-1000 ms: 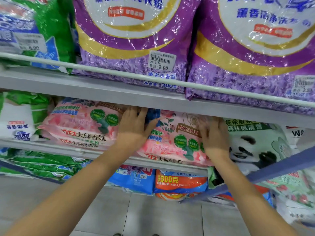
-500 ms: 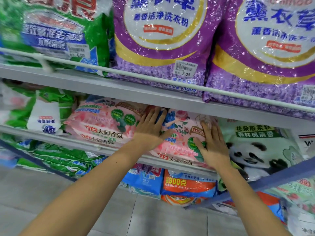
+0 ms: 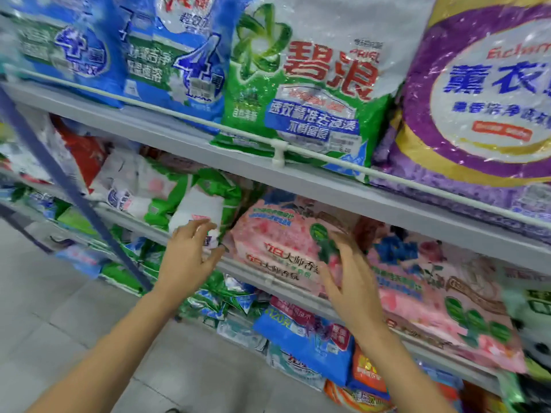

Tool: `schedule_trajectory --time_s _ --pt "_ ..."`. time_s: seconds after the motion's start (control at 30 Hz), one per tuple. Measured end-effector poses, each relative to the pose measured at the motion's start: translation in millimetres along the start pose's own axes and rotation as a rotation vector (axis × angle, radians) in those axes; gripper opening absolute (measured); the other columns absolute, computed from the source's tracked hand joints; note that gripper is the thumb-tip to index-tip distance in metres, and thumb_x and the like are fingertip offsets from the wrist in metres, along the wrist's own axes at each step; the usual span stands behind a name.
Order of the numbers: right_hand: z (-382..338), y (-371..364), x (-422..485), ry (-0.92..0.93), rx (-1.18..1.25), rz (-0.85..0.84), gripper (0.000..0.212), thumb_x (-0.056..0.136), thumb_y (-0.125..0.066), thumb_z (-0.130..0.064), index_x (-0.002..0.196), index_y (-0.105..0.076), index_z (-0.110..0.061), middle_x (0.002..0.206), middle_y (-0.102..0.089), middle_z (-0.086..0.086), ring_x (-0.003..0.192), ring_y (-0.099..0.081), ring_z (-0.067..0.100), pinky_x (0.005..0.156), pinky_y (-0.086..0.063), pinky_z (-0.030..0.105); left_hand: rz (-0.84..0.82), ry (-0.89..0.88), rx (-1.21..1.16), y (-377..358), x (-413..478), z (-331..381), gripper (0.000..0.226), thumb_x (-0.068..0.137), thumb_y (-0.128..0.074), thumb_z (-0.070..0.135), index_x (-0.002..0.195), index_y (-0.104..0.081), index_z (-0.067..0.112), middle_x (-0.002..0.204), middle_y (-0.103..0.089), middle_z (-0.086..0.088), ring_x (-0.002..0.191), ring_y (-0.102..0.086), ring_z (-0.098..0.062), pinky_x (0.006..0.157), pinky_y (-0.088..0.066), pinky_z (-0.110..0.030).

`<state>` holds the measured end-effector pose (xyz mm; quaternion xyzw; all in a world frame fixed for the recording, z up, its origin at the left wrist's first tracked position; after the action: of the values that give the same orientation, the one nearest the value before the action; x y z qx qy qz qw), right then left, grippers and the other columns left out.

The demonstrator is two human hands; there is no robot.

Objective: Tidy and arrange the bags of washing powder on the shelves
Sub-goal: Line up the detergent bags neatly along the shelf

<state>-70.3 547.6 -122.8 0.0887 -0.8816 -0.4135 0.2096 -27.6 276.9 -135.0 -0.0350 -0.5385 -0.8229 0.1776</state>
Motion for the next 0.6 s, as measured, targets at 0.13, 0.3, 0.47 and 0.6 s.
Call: schedule_trajectory --time_s 0.13,0.3,0.47,0.6 --pt "-62.8 -63.2 38.9 0.066 -0.033 -0.094 0.05 0.092 -0.054 -0.026 0.138 -0.038 -0.022 0.133 -0.049 0.003 0.118 -0.047 0.022 0.094 -0.037 0.032 -0.01 0.092 0.008 28.6 20.3 -80.0 0.04 0.083 -0.071 0.017 0.117 -0.06 0.001 0.115 -0.06 -0.022 0.092 -0.059 -0.04 0.079 -0.046 -0.045" --pt "-123.7 -126.8 113.7 0.001 -0.066 -0.094 0.059 0.09 -0.056 -0.037 0.141 -0.035 -0.016 0.14 -0.046 0.009 0.125 -0.044 0.026 0.101 -0.036 0.034 -0.08 0.07 -0.04 40.1 52.6 -152.9 0.05 0.086 -0.068 0.021 0.13 -0.05 0.004 0.128 -0.051 -0.017 0.114 -0.05 -0.035 0.087 -0.044 -0.042" --pt "-127.3 -166.6 178.7 -0.364 -0.166 -0.288 0.064 0.09 -0.041 -0.061 0.141 -0.035 -0.023 0.143 -0.045 0.011 0.125 -0.047 0.031 0.096 -0.039 0.035 -0.142 -0.052 -0.114 33.7 73.2 -186.2 0.052 0.087 -0.067 0.02 0.133 -0.049 0.004 0.13 -0.052 -0.015 0.118 -0.049 -0.032 0.093 -0.038 -0.036" --pt "-115.8 -174.7 187.8 -0.449 -0.08 -0.367 0.062 0.092 -0.041 -0.058 0.144 -0.03 -0.028 0.15 -0.034 0.008 0.133 -0.037 0.031 0.102 -0.032 0.033 -0.197 -0.194 0.107 20.4 88.8 -189.6 0.062 0.084 -0.069 0.031 0.137 -0.047 0.008 0.137 -0.051 -0.012 0.124 -0.046 -0.03 0.103 -0.036 -0.038"
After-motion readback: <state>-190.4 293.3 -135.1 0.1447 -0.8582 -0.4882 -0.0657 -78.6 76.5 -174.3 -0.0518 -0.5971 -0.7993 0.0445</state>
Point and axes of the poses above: each hand's wrist, its own x-axis towards the middle knuckle, its own y-axis out of the back of the hand, z = x × y, the point moved 4 cm from there along x, towards the middle knuckle
